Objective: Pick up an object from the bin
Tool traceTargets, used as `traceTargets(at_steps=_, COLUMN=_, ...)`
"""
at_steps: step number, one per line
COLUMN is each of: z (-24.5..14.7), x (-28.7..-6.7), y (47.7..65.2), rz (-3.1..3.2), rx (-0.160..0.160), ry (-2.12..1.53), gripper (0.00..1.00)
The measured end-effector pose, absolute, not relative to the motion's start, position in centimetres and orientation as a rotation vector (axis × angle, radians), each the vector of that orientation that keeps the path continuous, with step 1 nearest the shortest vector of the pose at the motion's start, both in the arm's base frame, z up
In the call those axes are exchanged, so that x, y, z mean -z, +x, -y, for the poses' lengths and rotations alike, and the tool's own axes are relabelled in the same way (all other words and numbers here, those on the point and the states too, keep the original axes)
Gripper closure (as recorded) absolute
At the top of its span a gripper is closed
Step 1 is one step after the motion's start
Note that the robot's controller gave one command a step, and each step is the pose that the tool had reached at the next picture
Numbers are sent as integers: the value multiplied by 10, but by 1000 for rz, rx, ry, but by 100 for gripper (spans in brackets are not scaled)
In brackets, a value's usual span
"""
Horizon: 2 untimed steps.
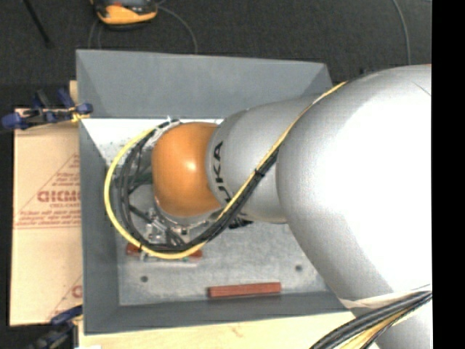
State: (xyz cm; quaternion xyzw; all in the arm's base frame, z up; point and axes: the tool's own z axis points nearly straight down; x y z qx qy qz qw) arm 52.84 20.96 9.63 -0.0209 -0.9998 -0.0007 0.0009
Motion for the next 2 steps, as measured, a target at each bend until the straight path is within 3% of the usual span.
traceTargets(at_steps=2, z=-209, x=-130, y=527, rz=3134, rx=-1, ry=-66, gripper=100)
